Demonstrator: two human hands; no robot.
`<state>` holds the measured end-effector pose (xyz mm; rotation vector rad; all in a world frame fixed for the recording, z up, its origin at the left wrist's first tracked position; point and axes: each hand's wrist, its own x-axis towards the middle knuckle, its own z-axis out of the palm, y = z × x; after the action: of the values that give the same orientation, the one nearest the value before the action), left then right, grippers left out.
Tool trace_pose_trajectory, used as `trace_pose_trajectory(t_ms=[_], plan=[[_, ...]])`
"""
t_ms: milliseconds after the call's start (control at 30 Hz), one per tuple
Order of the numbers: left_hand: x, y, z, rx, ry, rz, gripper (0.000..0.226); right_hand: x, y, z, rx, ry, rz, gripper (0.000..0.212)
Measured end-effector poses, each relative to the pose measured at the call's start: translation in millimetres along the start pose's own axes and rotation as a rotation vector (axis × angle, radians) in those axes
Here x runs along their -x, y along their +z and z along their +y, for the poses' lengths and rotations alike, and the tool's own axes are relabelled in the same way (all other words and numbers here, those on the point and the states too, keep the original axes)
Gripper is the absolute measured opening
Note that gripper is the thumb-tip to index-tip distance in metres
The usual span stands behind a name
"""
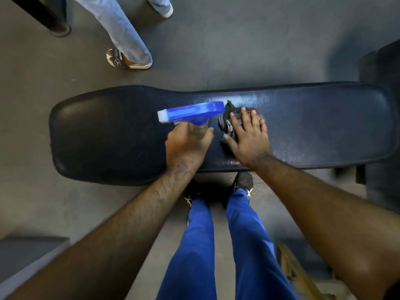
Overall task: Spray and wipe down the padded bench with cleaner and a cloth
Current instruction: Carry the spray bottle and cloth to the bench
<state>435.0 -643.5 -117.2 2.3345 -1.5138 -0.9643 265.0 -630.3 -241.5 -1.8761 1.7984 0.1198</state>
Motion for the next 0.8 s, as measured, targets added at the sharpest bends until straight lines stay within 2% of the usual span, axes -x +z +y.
trace_pose_trajectory(t_ms=[100,200,333,433,567,800], plan=[[0,-1,0,0.011,-0.021,-0.015,0.039,-1,-9,1,0.109,-0.033,-0.041,0.072],[1,-4,2,0.02,-0.047,-0.047,0.038,-4,-23,-7,0.052,0.0,-0.112,0.072],[2,-8,-2,0.09,-0.085,-0.121,0.031,8,-43,-14,-0.382,0.007,0.017,0.072],[6,-14,-6,0.117,-0.077,-0.185,0.032,20,-64,-27,-0.745,-0.123,-0.01,0.078],[14,-23,-9,0.161,-0.09,-0.189,0.033,25,-102,-54,-1.023,-0.206,-0.071,0.087],[22,-40,-9,0.222,-0.088,-0.096,0.049,6,-150,-87,-0.993,-0.41,-0.19,0.061]])
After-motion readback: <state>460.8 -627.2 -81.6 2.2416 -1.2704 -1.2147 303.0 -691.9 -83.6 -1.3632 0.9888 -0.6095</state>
